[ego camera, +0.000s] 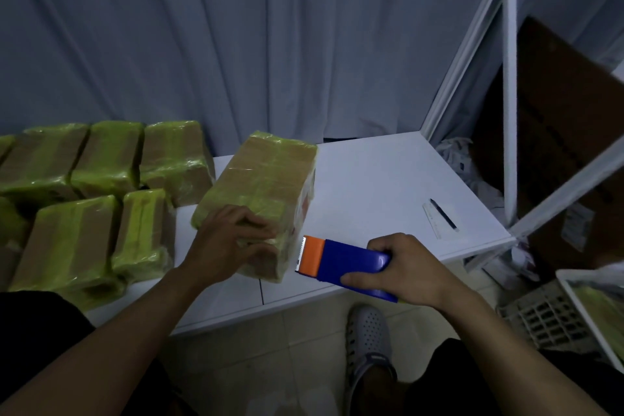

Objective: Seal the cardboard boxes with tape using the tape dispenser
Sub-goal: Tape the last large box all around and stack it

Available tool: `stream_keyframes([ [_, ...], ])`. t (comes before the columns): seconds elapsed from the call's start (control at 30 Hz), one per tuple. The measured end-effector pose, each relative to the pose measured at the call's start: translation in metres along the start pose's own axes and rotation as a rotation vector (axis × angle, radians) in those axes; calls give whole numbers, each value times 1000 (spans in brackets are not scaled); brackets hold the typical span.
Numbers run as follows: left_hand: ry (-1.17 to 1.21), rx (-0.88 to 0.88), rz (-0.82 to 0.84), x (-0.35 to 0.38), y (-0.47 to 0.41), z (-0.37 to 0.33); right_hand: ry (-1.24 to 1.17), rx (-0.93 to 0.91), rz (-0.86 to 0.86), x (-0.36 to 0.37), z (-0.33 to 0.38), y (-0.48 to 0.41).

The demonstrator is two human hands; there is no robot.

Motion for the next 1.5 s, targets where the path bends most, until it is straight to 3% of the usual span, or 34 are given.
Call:
stream_keyframes([
  [0.2,20,29,-27,-2,5,2,-15,11,45,-10,-10,1],
  [0.7,102,11,-54,-9,3,-6,91,171,-47,16,-34,-48],
  [0.87,32,25,-110,-5,8,-10,67,199,-15,26,-29,-68],
  [1.07,-21,-150,-239,-1,16,-19,69,207,-17,32,-26,-80],
  [1.33,-18,-165,-237,1,15,-22,43,225,-40,38,-28,-83],
  [1.5,-32,-181,-229,0,14,-23,193,216,-107,38,-16,-78],
])
Point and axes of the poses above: each hand's wrist, its own y-axis away from the middle knuckle, its own x-axis out of the palm, z = x × y, the point moved 10 cm from there along -y, towards the middle knuckle, and after that the axes turned 9 degrees about z, right-handed, at the moved point
